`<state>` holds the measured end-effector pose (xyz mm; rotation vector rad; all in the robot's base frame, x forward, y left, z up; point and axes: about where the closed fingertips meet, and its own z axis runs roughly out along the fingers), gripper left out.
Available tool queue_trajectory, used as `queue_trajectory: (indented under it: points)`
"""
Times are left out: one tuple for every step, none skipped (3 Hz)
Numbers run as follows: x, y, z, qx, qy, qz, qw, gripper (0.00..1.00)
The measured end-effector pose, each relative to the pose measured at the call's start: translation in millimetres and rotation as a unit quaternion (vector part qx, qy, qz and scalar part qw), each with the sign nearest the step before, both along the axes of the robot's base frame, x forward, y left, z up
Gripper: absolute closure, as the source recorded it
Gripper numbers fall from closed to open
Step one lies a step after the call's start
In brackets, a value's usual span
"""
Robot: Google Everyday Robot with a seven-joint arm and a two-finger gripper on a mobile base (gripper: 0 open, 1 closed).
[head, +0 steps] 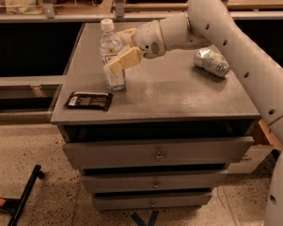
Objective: Move blue plastic bottle near rxbar chocolate
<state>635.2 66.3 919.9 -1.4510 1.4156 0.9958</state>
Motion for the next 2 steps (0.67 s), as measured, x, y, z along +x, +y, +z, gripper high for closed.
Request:
queue_trajectory:
  points:
    - [0.6, -5.4, -2.3, 0.003, 0.029, 0.003, 0.9996, 0.00]
    - [0.3, -5.4, -2.2, 0.003, 0.031, 0.003, 0.9995, 0.00]
